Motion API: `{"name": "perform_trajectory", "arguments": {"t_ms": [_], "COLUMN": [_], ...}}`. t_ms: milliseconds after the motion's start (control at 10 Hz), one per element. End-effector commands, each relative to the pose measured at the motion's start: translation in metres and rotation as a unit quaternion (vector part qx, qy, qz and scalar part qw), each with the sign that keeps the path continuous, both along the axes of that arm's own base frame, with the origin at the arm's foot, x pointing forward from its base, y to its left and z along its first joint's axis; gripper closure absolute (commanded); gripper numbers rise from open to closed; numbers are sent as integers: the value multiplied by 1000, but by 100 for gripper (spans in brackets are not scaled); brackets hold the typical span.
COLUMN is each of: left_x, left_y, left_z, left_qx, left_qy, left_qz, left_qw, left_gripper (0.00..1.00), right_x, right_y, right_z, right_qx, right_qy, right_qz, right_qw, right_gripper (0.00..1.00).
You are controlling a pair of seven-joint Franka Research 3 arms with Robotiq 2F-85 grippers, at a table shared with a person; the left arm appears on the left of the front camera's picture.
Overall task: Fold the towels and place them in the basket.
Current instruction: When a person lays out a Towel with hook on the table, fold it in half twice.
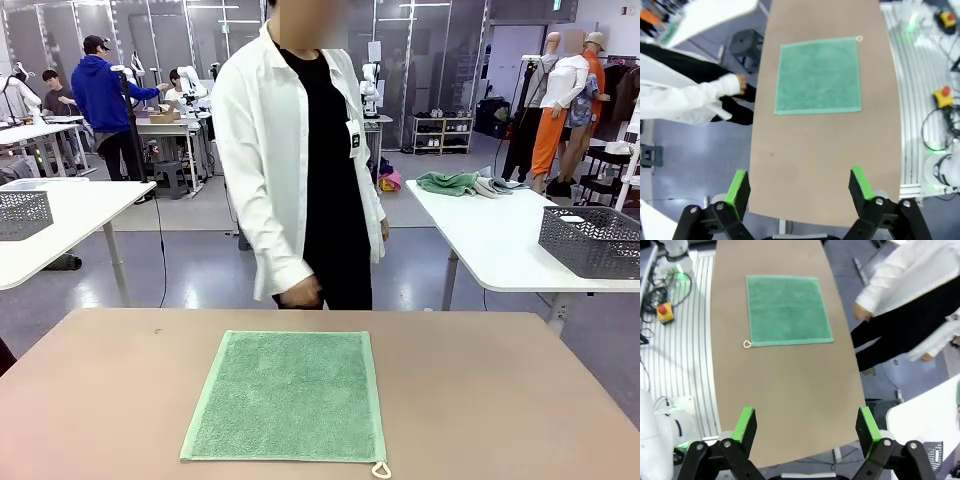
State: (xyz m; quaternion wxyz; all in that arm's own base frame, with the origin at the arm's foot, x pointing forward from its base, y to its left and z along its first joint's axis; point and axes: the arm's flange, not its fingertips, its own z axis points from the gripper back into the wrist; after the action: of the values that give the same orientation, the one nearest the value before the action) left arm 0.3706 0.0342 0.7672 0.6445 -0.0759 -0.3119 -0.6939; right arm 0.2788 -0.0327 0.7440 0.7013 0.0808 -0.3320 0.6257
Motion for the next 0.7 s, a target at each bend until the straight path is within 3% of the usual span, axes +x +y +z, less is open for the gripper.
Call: {"name": "perform_trajectory", "arguments": {"t_ms": [0,300,600], "left_x": [-6,8,16], "left_y": [-65,-143,-174], "left_z": [-42,-129,-207], "left_qx": [70,186,257], "left_qy": [7,53,73], "left_qz": [-5,-10,32], "left_qw": [997,981,963], "left_gripper": [0,0,0], "right_x": [12,45,54], "right_y": [65,155,199], "right_z": [-33,-116,-181], "right_qx": [-38,-108,-159], "right_qy": [22,71,94], "right_qz": [-26,-57,-77], "right_qw": [999,990,980], "right_gripper": [0,0,0]}}
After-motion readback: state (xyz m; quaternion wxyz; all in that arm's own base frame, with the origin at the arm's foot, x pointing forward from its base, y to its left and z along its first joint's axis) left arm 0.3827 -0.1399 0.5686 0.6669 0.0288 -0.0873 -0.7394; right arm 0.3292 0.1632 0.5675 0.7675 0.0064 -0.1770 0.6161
